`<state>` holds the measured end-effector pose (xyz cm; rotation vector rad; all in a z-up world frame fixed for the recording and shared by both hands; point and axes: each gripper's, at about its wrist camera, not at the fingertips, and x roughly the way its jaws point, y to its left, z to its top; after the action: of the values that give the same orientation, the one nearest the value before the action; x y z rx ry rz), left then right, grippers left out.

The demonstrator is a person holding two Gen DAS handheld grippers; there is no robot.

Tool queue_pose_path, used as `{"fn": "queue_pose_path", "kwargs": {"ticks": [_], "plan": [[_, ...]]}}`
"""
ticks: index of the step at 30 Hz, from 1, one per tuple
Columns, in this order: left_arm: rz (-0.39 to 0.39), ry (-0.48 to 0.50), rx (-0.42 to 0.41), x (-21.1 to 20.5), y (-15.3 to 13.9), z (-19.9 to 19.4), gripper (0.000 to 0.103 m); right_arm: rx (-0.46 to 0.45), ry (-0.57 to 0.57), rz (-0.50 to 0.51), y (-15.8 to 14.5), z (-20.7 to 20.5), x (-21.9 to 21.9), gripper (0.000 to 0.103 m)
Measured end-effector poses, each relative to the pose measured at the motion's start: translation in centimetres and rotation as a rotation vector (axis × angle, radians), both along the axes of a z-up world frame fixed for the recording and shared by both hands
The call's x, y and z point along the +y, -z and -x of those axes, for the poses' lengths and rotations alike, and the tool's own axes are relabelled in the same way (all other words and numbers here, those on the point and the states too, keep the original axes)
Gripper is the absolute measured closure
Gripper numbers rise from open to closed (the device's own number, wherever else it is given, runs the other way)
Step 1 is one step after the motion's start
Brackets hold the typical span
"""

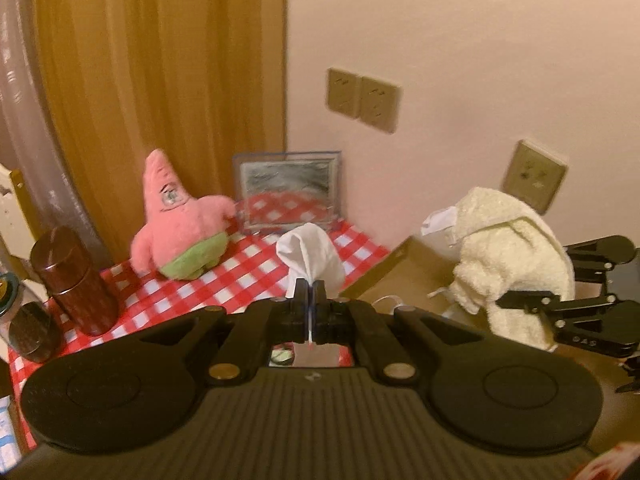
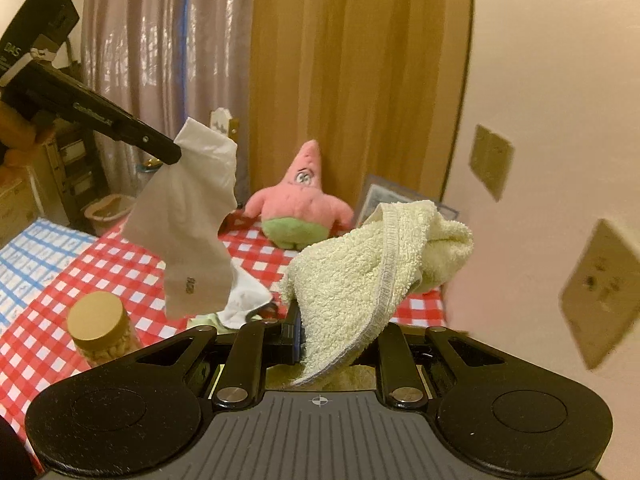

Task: Organize soft objects
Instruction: 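Grasp and lift the white cloth with the left gripper while the right gripper holds the towel, then lower the white cloth and cream towel into the tray and open both grippers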

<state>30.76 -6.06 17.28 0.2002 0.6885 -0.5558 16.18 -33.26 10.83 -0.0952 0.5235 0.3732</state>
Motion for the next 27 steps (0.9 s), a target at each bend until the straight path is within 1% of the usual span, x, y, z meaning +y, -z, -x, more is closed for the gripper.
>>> {"fn": "queue_pose_path", "kwargs": {"ticks": [5,11,15,19,24,27], "plan": [[0.033,0.053,-0.009,-3.0,-1.4,2.3,0.103,-0.005,0.045,0.012,-0.3,1.8,-2.4,0.085],[0.085,0.125,0.003,-7.9,-1.1,4.2,0.103,0.016,0.084,0.027,0.5,2.9,-5.1,0.085],[0.119,0.155,0.036,-11.1,0.3,4.5,0.103,0.039,0.095,0.034,1.6,3.1,-6.7,0.085],[0.136,0.181,0.079,-14.3,2.2,3.8,0.103,0.069,0.085,0.053,3.1,2.8,-7.4,0.085],[0.131,0.176,0.105,-17.3,4.9,3.0,0.103,0.108,0.065,0.118,5.7,2.3,-7.4,0.085],[0.125,0.165,0.131,-18.6,7.3,2.4,0.103,0.135,0.063,0.123,7.2,2.2,-7.5,0.085]]}}
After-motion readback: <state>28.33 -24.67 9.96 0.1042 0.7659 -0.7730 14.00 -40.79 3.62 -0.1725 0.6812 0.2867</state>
